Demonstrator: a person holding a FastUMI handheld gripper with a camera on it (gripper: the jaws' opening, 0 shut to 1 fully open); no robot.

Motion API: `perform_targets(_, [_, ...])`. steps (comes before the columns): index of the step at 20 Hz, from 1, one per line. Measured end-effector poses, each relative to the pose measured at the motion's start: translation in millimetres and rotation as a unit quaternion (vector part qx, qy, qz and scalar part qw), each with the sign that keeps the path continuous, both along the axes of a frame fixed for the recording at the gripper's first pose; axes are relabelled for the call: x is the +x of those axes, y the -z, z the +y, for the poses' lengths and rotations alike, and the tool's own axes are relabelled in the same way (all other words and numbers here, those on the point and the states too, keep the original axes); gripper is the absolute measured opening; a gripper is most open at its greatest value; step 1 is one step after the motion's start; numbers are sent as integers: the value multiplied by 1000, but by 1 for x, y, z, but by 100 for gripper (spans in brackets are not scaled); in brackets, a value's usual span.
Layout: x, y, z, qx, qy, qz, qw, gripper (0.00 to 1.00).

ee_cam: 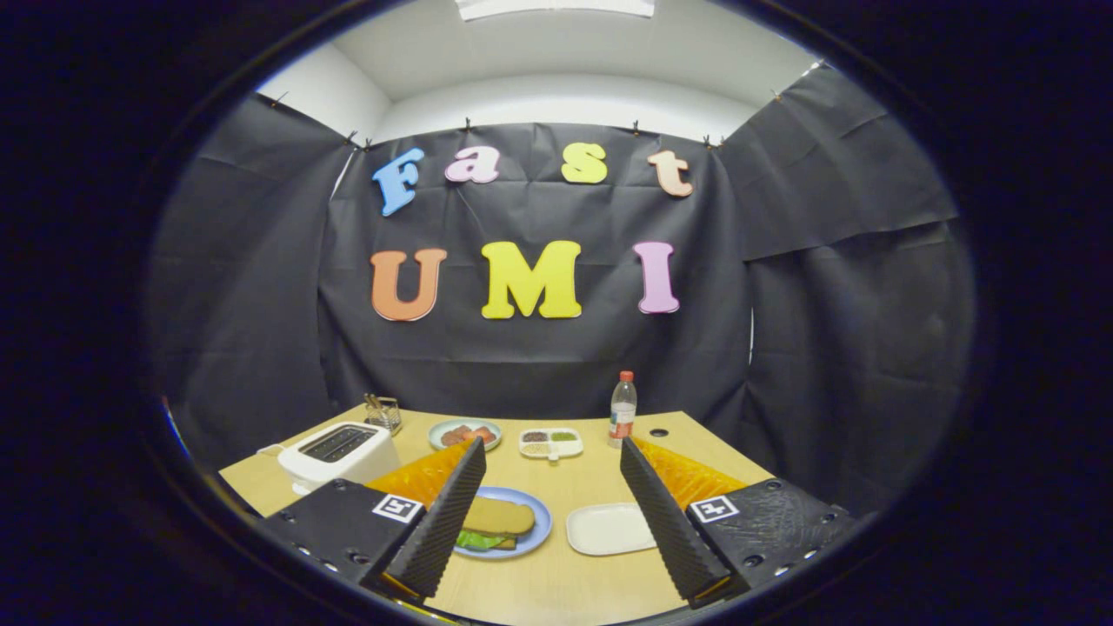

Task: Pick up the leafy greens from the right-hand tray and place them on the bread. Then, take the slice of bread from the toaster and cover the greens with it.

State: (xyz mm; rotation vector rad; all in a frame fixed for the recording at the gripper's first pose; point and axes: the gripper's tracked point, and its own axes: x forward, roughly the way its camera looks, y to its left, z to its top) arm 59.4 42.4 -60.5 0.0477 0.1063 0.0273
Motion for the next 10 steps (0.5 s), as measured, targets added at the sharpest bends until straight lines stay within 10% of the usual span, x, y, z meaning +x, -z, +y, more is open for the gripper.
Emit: perform_targets(10, [-4,2,9,2,-16,-3,1000,95])
